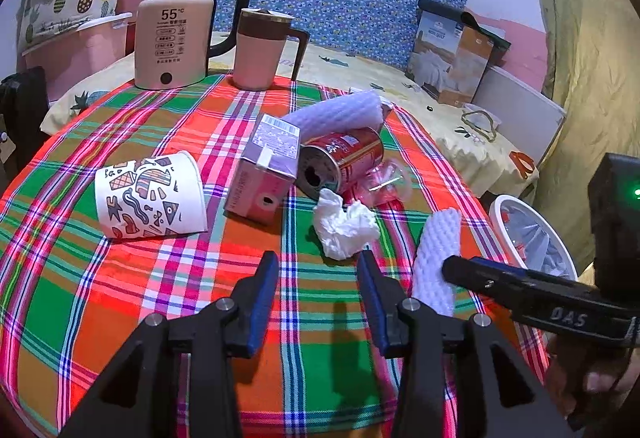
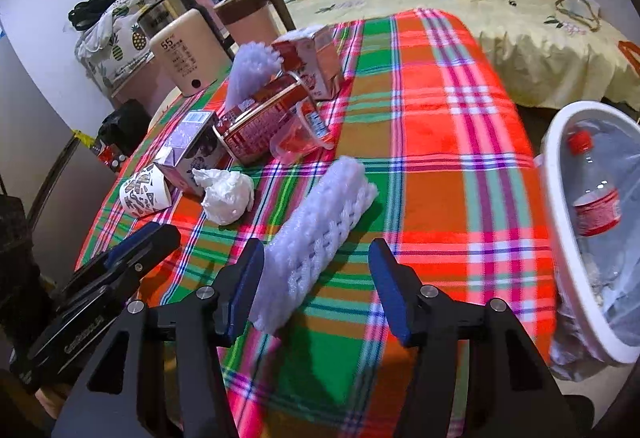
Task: Collect trash
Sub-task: 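Grasp the white foam net with the right gripper while the left gripper grasps the crumpled tissue, then carry the foam net and tissue over the bin and release them, then move both open grippers back over the table toward the remaining trash, then grasp the pink juice carton with the left gripper, then grasp the red cartoon-printed can with the right gripper, then carry the can over the bin and drop it with the right gripper while the left gripper drops the carton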
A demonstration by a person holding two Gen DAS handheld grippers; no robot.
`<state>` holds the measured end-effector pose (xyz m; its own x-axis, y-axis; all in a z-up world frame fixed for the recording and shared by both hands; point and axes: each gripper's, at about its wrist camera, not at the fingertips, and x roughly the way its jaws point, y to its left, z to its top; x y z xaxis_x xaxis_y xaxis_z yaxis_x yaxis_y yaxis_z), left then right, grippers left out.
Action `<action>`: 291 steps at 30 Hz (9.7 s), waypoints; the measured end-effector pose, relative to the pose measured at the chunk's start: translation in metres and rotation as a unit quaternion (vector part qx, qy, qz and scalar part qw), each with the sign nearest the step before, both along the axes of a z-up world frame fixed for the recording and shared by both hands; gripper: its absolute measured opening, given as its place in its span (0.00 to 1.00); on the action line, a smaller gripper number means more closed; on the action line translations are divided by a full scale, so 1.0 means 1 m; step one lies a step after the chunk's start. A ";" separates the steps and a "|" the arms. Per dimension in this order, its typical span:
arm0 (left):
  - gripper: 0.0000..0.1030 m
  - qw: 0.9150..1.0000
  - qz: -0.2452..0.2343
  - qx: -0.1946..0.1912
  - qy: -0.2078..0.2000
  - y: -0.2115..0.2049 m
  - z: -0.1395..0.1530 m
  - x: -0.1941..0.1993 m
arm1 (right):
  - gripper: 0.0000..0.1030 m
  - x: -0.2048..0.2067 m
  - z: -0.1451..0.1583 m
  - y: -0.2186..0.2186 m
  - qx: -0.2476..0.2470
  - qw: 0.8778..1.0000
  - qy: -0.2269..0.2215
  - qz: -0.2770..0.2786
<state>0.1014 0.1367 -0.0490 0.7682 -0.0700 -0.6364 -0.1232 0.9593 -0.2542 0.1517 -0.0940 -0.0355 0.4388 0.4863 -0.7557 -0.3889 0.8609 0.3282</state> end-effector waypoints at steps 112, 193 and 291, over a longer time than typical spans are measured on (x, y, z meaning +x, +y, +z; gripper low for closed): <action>0.40 0.970 -0.245 -0.005 -0.005 -0.215 0.028 0.043 | 0.46 -0.031 0.027 -0.206 0.000 0.978 -0.077 -0.192; 0.42 0.997 -0.073 0.009 0.013 0.002 0.001 0.053 | 0.51 0.010 0.023 -0.023 -0.005 0.999 -0.030 -0.015; 0.37 0.985 -0.167 0.031 -0.019 -0.150 0.046 0.026 | 0.53 -0.022 0.046 -0.169 0.042 0.982 -0.069 -0.169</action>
<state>0.1277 -0.0137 -0.0030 0.7319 -0.2850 -0.6189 0.2108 0.9585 -0.1920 0.1301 -0.2630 0.0105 0.6807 0.3538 -0.6415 -0.1317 0.9205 0.3679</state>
